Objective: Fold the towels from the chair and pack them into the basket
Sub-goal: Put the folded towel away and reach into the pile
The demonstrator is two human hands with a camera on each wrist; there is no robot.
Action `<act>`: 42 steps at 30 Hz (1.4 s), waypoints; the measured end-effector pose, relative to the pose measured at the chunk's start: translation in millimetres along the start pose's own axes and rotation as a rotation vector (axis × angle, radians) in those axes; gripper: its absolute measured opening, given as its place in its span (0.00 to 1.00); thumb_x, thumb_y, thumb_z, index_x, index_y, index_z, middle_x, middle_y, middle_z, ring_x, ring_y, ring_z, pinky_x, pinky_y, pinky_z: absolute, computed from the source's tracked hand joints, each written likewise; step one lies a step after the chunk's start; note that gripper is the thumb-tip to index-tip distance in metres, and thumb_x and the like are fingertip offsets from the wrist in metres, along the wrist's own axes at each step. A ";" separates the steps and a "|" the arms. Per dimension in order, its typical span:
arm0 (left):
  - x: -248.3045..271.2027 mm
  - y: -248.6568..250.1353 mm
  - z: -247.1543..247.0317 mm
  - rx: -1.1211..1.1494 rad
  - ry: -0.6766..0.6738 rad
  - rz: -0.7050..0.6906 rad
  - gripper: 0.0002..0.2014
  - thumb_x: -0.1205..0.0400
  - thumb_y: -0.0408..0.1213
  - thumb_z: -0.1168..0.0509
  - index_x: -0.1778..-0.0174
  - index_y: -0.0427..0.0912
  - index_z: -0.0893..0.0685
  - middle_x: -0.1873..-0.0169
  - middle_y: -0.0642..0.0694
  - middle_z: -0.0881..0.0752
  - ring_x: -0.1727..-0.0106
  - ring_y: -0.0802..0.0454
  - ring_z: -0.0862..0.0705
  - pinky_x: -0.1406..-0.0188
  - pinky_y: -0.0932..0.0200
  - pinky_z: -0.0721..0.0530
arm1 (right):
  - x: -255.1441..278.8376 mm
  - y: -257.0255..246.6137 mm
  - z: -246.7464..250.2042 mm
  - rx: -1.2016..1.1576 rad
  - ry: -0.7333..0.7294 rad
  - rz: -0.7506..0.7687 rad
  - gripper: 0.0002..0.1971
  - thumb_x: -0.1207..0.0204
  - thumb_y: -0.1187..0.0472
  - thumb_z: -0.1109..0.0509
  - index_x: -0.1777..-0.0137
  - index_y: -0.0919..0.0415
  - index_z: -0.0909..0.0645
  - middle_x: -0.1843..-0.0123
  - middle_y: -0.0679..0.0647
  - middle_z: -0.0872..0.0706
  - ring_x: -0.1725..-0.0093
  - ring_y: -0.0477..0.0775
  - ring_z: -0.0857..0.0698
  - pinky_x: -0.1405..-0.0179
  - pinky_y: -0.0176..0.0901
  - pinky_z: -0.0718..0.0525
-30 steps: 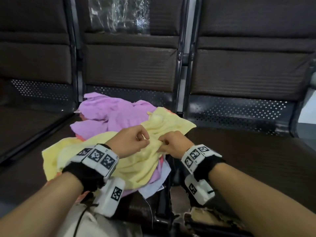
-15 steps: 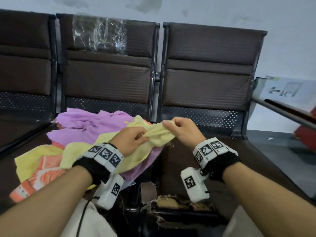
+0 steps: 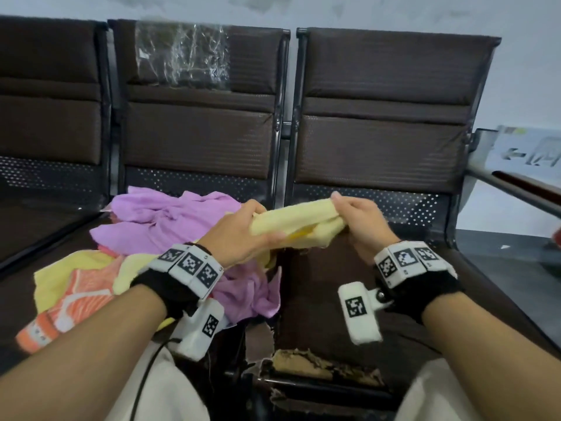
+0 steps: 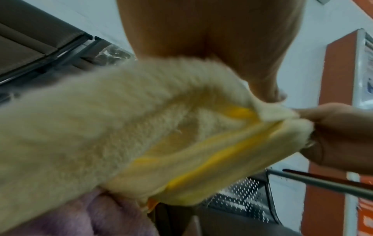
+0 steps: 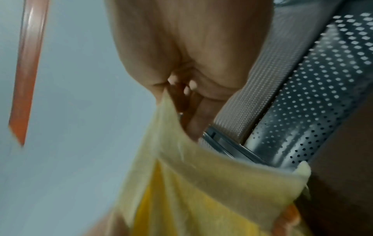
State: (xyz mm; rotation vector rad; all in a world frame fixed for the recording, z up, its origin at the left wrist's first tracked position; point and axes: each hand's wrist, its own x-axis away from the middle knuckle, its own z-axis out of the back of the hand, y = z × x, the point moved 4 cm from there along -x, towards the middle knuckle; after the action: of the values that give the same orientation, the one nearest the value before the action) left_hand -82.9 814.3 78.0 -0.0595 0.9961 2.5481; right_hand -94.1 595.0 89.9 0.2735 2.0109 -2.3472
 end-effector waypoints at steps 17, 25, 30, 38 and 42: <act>-39.0 11.8 -80.6 -0.112 -0.224 0.132 0.17 0.12 0.42 0.49 0.37 0.32 0.25 0.39 0.37 0.19 0.37 0.42 0.22 0.43 0.58 0.28 | 6.8 27.9 40.0 -0.131 -0.024 -0.216 0.03 0.18 0.67 0.36 0.49 0.66 0.22 0.58 0.60 0.17 0.59 0.58 0.13 0.49 0.52 0.12; -43.7 -11.7 -95.1 -0.503 -0.203 0.124 0.25 0.21 0.48 0.34 0.32 0.42 0.32 0.36 0.42 0.31 0.34 0.43 0.31 0.36 0.48 0.29 | 20.4 107.3 45.9 1.182 -0.630 -0.348 0.25 0.29 0.48 0.24 0.33 0.54 0.23 0.39 0.49 0.17 0.39 0.52 0.19 0.40 0.42 0.22; -39.2 -0.9 -106.8 -0.487 -0.324 0.092 0.22 0.23 0.61 0.38 0.56 0.42 0.22 0.60 0.47 0.17 0.58 0.49 0.19 0.59 0.53 0.22 | 20.9 121.2 26.6 1.303 -0.679 -0.305 0.24 0.30 0.47 0.23 0.39 0.61 0.21 0.42 0.56 0.18 0.41 0.57 0.19 0.41 0.50 0.19; -27.7 -17.4 -112.8 -0.765 -0.543 0.249 0.18 0.17 0.47 0.39 0.40 0.38 0.18 0.41 0.42 0.16 0.40 0.46 0.18 0.49 0.57 0.23 | 17.8 88.8 8.6 1.095 -0.559 0.000 0.10 0.21 0.58 0.35 0.62 0.53 0.32 0.59 0.50 0.23 0.57 0.53 0.24 0.61 0.39 0.34; -28.0 -4.5 -103.9 -0.652 -0.457 0.200 0.14 0.15 0.37 0.43 0.38 0.36 0.20 0.40 0.38 0.17 0.41 0.42 0.18 0.49 0.57 0.24 | 11.8 63.1 15.6 0.900 -0.350 0.069 0.06 0.16 0.60 0.43 0.50 0.60 0.26 0.55 0.56 0.15 0.56 0.54 0.17 0.65 0.41 0.30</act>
State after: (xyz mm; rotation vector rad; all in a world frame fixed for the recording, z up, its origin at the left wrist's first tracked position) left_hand -66.3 739.0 2.8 0.4386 -0.0137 2.7692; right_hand -98.4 570.6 28.7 -0.0569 0.7045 -2.8282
